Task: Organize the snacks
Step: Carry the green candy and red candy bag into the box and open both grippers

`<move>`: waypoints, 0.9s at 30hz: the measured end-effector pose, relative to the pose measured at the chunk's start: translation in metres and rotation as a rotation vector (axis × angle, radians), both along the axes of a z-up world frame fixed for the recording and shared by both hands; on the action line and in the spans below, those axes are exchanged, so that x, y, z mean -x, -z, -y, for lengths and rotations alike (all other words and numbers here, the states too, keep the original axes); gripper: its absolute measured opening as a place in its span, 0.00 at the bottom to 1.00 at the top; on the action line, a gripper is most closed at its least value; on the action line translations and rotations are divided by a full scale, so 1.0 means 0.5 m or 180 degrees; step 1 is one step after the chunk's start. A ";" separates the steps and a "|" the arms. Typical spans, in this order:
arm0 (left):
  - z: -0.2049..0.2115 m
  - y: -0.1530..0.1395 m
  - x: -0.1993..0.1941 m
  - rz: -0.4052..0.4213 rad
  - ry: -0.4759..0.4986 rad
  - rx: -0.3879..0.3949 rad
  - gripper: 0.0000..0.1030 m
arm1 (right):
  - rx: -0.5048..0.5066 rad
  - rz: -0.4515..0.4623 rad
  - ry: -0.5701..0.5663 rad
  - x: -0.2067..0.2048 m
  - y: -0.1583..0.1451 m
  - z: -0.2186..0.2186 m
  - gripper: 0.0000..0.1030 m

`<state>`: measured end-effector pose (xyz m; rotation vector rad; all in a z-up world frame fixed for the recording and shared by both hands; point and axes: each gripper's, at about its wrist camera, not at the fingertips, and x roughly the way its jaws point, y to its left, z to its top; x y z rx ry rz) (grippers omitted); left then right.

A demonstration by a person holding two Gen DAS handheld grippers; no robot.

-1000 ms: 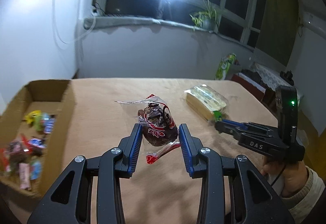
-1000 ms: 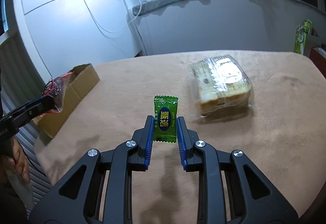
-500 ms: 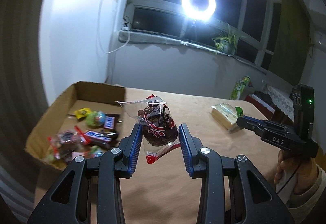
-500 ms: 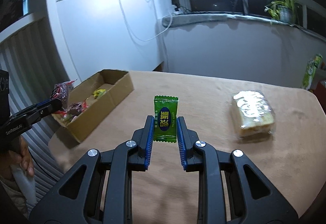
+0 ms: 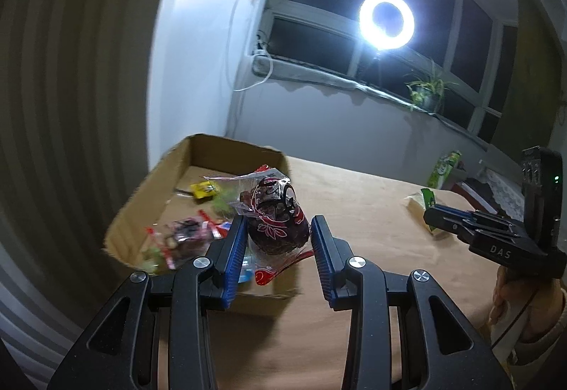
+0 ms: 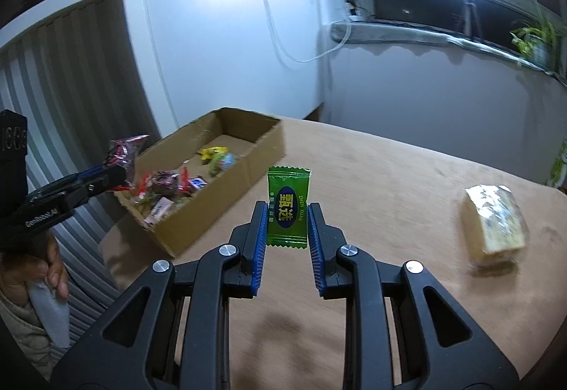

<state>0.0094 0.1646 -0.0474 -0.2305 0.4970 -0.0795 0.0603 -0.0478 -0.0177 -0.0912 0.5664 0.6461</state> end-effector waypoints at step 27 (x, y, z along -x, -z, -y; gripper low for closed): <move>-0.079 0.072 -0.050 -0.0346 -0.0232 -0.0175 0.75 | 0.0069 0.0167 -0.0674 -0.060 -0.006 -0.261 0.61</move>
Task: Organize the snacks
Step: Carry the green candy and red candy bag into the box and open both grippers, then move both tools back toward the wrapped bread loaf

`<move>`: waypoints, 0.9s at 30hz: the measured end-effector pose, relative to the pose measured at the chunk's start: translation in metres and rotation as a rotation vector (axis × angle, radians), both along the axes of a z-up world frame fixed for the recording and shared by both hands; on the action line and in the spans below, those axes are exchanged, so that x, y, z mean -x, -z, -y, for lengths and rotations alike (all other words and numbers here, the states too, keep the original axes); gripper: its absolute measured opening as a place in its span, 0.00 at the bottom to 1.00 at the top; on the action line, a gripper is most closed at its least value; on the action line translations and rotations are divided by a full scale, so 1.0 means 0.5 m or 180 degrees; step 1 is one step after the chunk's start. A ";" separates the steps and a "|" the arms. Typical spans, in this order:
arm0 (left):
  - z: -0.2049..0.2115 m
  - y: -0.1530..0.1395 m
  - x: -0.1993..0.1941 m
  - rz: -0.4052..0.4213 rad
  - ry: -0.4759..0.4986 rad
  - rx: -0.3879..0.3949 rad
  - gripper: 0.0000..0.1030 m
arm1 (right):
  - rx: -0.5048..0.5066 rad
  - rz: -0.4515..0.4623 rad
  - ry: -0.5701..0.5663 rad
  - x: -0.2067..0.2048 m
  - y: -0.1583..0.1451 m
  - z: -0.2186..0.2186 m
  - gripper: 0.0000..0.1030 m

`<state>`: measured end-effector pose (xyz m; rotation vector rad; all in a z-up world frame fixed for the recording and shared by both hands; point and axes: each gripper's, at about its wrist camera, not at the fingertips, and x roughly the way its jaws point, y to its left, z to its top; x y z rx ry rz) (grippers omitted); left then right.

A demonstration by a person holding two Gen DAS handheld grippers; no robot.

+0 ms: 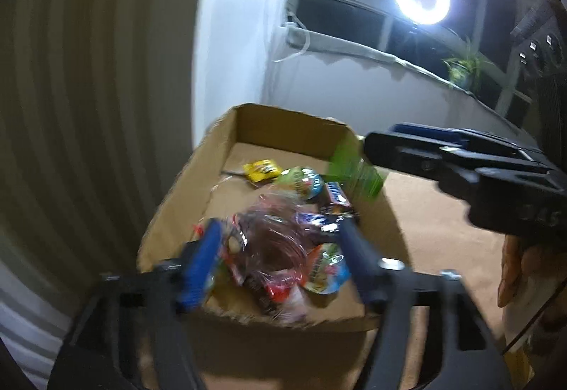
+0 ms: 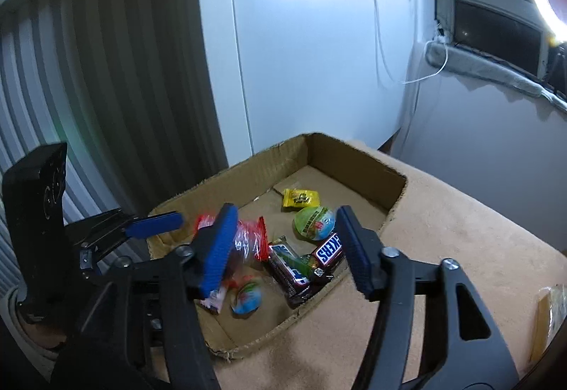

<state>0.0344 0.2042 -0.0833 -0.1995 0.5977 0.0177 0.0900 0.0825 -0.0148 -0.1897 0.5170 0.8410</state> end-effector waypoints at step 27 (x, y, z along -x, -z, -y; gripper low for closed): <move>0.024 -0.064 0.090 0.0186 -0.0250 -0.0076 0.76 | -0.0217 0.0027 0.0205 0.110 0.005 0.120 0.70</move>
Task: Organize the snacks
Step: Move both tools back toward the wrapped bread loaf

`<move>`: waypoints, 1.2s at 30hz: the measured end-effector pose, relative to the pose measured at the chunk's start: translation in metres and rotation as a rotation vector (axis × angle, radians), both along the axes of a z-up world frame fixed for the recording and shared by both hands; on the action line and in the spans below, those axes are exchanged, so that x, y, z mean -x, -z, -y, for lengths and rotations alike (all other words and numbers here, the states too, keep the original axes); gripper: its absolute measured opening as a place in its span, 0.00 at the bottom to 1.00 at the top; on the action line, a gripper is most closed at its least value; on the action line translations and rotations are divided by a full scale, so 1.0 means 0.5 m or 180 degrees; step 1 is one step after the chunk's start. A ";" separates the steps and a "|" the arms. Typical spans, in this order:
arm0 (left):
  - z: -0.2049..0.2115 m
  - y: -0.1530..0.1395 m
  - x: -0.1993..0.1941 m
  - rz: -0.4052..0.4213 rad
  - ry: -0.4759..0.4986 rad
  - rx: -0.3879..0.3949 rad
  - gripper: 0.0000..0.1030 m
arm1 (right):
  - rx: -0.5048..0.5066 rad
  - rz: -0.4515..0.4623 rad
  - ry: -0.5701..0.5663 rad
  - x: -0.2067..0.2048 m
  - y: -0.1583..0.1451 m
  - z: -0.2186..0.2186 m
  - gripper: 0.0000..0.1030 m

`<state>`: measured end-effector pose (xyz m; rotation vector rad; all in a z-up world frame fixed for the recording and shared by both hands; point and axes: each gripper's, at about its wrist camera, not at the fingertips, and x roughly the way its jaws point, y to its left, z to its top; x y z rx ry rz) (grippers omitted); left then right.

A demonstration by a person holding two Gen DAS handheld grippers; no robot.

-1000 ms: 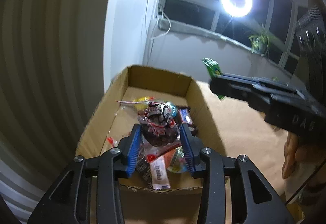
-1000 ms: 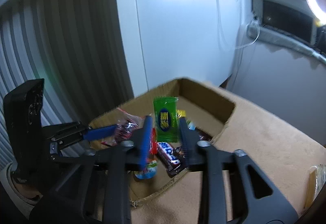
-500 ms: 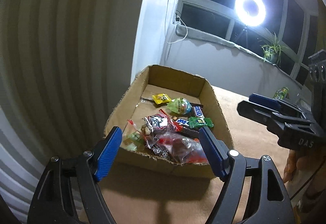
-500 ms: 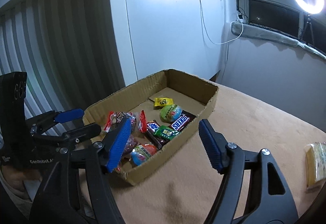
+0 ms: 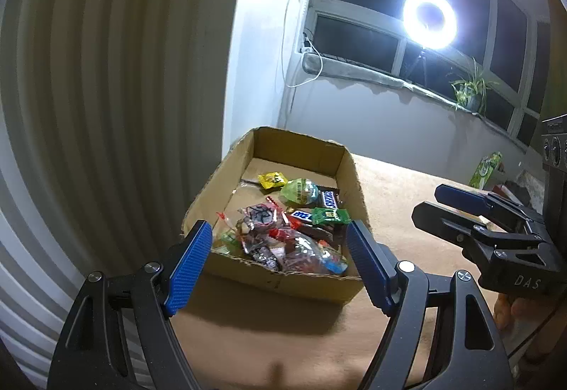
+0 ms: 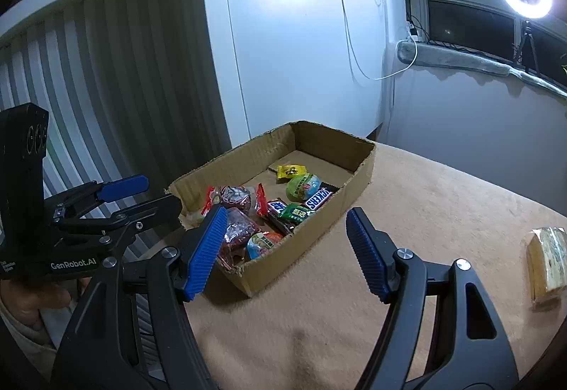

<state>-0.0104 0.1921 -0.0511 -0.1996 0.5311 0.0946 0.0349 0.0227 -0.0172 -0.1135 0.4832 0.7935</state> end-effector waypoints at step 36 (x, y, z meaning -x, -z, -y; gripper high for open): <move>0.425 -0.016 -0.141 -0.0266 0.1189 -0.0431 0.76 | -0.0470 -0.0324 0.1398 -0.116 0.079 0.529 0.82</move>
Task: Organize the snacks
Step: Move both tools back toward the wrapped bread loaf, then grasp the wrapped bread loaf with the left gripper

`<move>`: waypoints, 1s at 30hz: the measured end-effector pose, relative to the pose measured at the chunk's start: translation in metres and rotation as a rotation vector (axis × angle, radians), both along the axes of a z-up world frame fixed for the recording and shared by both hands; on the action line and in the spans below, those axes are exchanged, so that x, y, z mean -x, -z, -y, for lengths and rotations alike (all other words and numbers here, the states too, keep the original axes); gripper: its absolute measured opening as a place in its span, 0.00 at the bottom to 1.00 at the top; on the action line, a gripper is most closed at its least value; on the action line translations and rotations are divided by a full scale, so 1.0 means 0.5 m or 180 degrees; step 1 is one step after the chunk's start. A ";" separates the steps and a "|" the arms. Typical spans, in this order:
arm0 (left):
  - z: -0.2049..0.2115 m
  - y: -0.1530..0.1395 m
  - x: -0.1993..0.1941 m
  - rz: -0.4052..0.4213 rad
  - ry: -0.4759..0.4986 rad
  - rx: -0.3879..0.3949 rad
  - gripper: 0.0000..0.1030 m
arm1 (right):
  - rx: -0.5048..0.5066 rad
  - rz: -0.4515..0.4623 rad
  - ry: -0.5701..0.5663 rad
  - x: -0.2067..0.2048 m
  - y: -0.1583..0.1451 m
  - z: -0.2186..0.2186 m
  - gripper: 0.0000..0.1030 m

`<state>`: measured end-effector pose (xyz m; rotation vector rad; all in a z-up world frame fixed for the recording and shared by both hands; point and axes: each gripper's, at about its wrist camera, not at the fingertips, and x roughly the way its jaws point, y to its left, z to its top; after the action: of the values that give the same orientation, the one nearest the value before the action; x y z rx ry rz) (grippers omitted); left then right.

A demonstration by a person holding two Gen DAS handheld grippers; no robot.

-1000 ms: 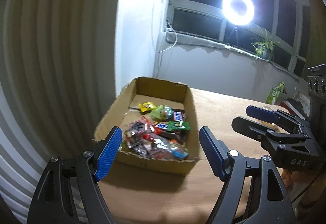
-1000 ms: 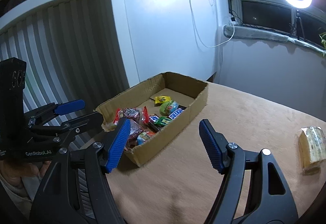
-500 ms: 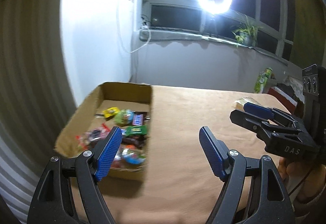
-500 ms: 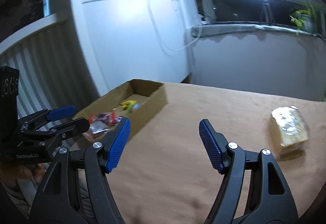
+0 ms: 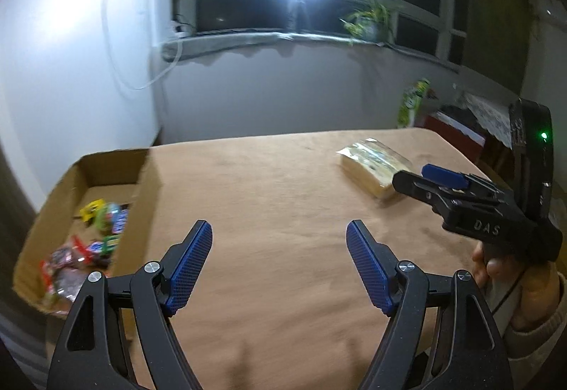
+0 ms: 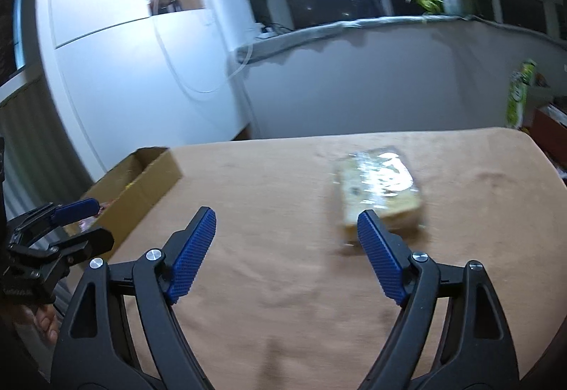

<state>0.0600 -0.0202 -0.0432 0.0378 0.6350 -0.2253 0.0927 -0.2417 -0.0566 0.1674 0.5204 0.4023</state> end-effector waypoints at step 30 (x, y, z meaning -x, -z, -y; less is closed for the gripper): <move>0.251 0.113 -0.456 -0.0525 0.1421 -0.0031 0.76 | 0.0406 -0.0945 0.0141 -0.161 0.105 0.042 0.82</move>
<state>0.2878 -0.1458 -0.0997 0.1727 0.7876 -0.6618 0.1732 -0.2628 -0.1093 0.1156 0.8313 0.3010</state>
